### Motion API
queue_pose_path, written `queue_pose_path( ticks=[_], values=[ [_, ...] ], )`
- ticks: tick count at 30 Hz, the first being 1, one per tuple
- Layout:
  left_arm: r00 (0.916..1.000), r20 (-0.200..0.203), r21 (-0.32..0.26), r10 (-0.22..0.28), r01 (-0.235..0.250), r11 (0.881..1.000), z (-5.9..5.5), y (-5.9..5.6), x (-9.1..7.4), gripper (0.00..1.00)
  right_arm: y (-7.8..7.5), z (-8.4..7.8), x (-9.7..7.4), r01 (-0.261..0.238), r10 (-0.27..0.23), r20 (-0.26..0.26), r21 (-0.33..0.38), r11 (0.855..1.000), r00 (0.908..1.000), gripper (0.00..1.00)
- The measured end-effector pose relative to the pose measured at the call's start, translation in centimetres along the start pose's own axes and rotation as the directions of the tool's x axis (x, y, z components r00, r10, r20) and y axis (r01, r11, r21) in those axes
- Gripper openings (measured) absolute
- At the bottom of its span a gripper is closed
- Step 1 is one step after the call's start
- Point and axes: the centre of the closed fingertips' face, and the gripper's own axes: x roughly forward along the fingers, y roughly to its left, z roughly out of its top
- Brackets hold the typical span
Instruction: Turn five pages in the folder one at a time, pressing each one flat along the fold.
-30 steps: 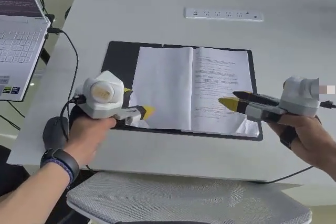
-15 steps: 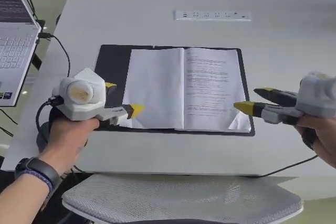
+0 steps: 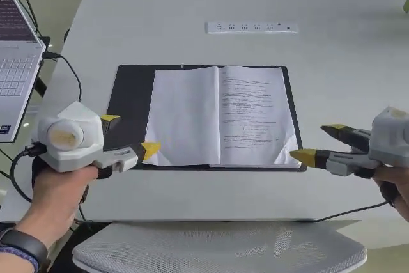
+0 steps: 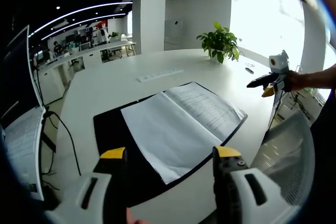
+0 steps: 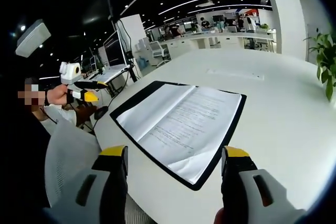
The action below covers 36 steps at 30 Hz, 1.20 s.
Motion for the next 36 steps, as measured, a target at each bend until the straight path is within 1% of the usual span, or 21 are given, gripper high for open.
queue_pose_path(
  ticks=[5,8,12,13,14,18,23,26,27,30,31,34,36],
  values=[
    [1.0000,0.004,-0.018,0.002,-0.002,1.000,0.0,0.1,-0.4,0.65,0.1,-0.3,-0.3,0.019,-0.019,0.001,0.012,1.000,0.9998,0.75],
    [0.9999,0.013,-0.036,0.007,-0.006,0.999,0.2,0.3,-0.6,0.66,0.5,-0.5,-0.3,0.019,-0.019,0.004,0.028,0.999,0.9998,0.75],
    [0.9998,0.016,-0.049,0.010,-0.009,0.999,0.1,0.2,-0.7,0.65,1.1,-1.0,-0.3,0.018,-0.018,0.000,0.030,0.999,0.9998,0.76],
    [0.9998,0.018,-0.067,0.004,-0.003,0.998,0.0,0.1,-0.5,0.65,1.1,-1.1,-0.3,0.016,-0.016,0.001,0.033,0.999,0.9999,0.76],
    [0.9998,0.017,-0.073,0.002,-0.001,0.997,-0.1,0.0,-0.4,0.66,1.2,-1.2,-0.2,0.014,-0.014,0.003,0.041,0.999,0.9999,0.76],
    [0.9999,0.011,-0.061,-0.004,0.005,0.998,0.1,-0.4,0.2,0.65,1.5,-1.3,0.0,0.010,-0.011,0.006,0.047,0.999,0.9999,0.75],
    [0.9995,-0.001,-0.022,-0.031,0.031,0.999,0.8,-1.1,1.2,0.65,1.7,-1.3,0.0,0.011,-0.011,0.005,0.043,0.999,0.9999,0.75],
    [0.9989,0.005,-0.009,-0.046,0.046,0.999,1.6,-1.6,2.0,0.64,1.1,-1.2,-0.3,0.017,-0.017,0.015,0.047,0.999,0.9997,0.75],
    [0.9987,0.006,-0.008,-0.051,0.051,0.999,1.8,-1.3,2.3,0.64,0.9,-1.2,-0.3,0.020,-0.021,0.018,0.051,0.999,0.9996,0.75],
    [0.9980,0.009,-0.002,-0.063,0.063,0.998,2.1,-1.6,3.0,0.64,0.7,-1.3,-0.3,0.026,-0.027,0.021,0.054,0.998,0.9994,0.75],
    [0.9975,0.009,0.000,-0.070,0.070,0.998,2.3,-2.0,3.3,0.64,0.5,-1.3,-0.3,0.028,-0.029,0.020,0.055,0.998,0.9994,0.75],
    [0.9961,0.005,0.018,-0.089,0.088,0.996,2.5,-2.6,3.9,0.64,0.4,-1.3,-0.4,0.034,-0.035,0.025,0.058,0.998,0.9991,0.75],
    [0.9949,-0.004,0.030,-0.101,0.101,0.994,2.6,-3.1,4.3,0.64,0.3,-1.3,-0.6,0.032,-0.035,0.033,0.064,0.997,0.9988,0.75]
  ],
)
